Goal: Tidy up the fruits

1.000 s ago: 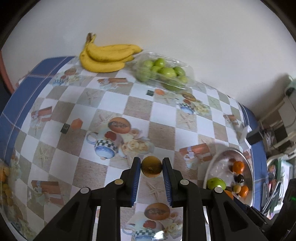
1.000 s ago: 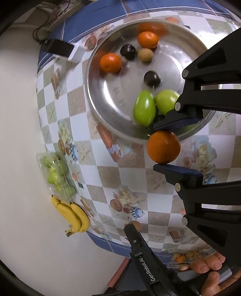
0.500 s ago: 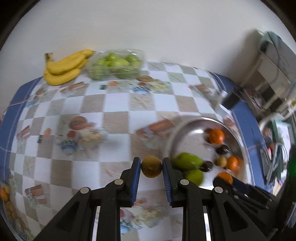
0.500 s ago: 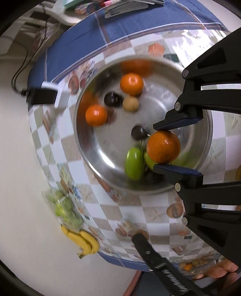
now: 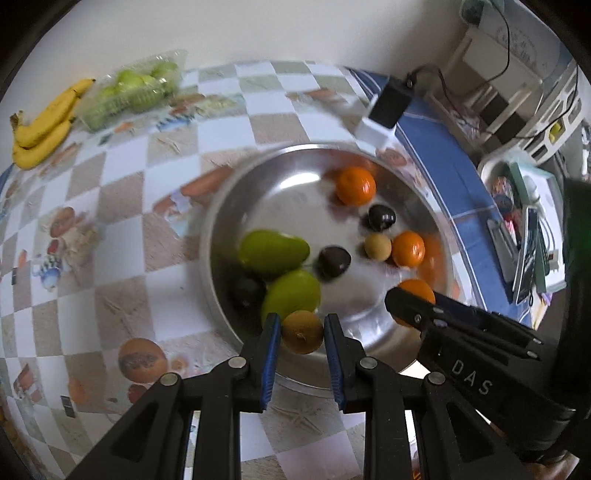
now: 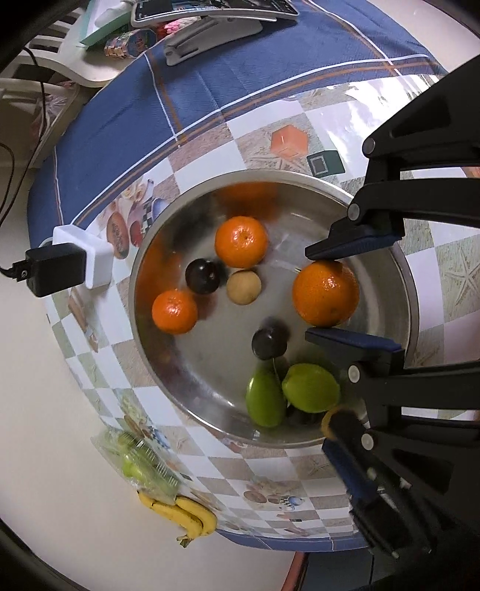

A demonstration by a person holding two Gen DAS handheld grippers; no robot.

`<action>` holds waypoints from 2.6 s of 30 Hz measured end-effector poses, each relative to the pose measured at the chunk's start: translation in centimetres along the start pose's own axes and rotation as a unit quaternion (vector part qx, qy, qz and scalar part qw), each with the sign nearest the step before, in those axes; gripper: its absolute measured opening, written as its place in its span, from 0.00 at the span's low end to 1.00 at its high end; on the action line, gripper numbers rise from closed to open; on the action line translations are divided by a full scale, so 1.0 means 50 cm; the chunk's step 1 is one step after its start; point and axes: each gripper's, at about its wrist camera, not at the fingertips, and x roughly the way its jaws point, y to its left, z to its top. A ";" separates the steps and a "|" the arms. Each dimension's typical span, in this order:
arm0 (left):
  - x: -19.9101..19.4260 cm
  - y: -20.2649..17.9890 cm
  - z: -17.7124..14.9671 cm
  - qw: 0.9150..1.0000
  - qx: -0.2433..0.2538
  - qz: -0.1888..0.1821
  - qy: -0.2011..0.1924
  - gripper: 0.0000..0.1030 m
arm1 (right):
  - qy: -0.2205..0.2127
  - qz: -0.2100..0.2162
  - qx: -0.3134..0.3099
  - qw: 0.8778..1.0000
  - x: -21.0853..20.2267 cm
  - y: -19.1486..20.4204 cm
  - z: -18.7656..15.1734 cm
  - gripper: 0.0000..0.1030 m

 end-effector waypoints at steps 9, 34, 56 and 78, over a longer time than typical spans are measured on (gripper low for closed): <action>0.030 -0.002 -0.011 1.000 0.002 0.007 0.025 0.26 | 0.010 -0.006 -0.001 1.000 0.015 0.002 0.000 0.38; 0.041 0.007 -0.008 0.999 0.003 0.016 0.037 0.27 | 0.009 -0.012 0.005 1.000 0.015 -0.004 0.002 0.38; 0.002 0.127 0.007 0.993 -0.109 0.047 0.000 0.62 | 0.004 0.000 -0.001 1.000 0.016 0.002 0.005 0.65; 0.005 0.255 -0.041 0.972 -0.164 0.167 -0.006 0.96 | -0.012 0.024 -0.076 0.997 0.024 0.080 -0.011 0.96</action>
